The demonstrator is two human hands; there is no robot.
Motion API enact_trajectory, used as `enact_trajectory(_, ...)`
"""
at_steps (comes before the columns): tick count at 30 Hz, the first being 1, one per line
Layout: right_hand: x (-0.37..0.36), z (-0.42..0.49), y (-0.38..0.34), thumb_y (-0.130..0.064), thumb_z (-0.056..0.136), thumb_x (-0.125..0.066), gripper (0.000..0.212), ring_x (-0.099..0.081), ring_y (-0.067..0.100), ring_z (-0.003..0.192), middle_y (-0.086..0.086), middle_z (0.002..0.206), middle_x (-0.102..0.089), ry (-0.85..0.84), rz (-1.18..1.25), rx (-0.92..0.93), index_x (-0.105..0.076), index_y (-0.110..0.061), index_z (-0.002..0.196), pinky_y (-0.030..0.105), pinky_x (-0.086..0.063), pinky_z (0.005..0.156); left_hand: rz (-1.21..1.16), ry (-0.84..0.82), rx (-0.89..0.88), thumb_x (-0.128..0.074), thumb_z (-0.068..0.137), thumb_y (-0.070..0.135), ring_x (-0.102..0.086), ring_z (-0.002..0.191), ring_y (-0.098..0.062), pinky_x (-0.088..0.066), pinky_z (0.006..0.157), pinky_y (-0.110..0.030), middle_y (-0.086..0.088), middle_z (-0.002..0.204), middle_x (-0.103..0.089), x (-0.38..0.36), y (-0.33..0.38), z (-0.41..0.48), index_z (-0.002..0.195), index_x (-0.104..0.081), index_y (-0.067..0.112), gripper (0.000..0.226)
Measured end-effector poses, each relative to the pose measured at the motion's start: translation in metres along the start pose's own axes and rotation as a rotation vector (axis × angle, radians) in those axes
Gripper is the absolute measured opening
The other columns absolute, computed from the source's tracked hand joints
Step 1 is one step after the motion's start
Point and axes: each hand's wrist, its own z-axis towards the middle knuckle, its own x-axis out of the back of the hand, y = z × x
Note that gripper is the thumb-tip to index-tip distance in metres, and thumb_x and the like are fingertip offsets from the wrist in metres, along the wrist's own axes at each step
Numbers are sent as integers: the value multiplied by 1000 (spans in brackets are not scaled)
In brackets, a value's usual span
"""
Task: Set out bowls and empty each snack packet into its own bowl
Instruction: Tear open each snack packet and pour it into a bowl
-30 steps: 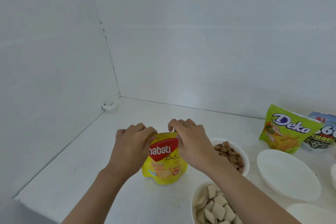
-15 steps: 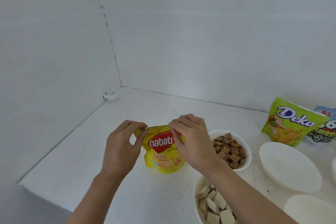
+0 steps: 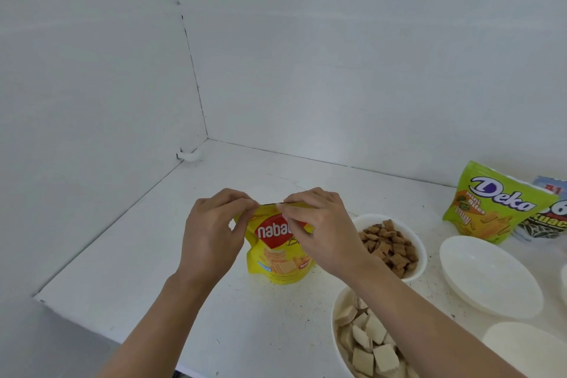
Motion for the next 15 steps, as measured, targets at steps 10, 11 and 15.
enact_trajectory(10, 0, 1, -7, -28, 93, -62, 19, -61, 17, 99, -8, 104, -70, 27, -29, -23, -76, -24, 105, 42, -47, 88, 39, -9, -20, -66, 86, 15, -68, 80, -15, -43, 74, -32, 7, 97, -72, -5, 2, -2, 92, -80, 22, 17)
enact_trajectory(11, 0, 1, -8, -27, 93, -63, 19, -61, 17, 99, -7, 104, -69, 26, -30, -24, -76, -24, 106, 42, -46, 88, 39, -6, -17, -67, 86, 14, -68, 81, -14, -43, 74, -33, 7, 97, -72, -4, 2, -2, 92, -80, 22, 16)
enact_trajectory(15, 2, 4, -12, -26, 93, -62, 18, -60, 15, 96, -9, 100, -68, 5, -13, -38, -77, -26, 104, 41, -44, 87, 39, -3, -4, -72, 88, 11, -69, 81, -14, -45, 75, -36, 8, 96, -74, -1, 4, -3, 93, -79, 22, 14)
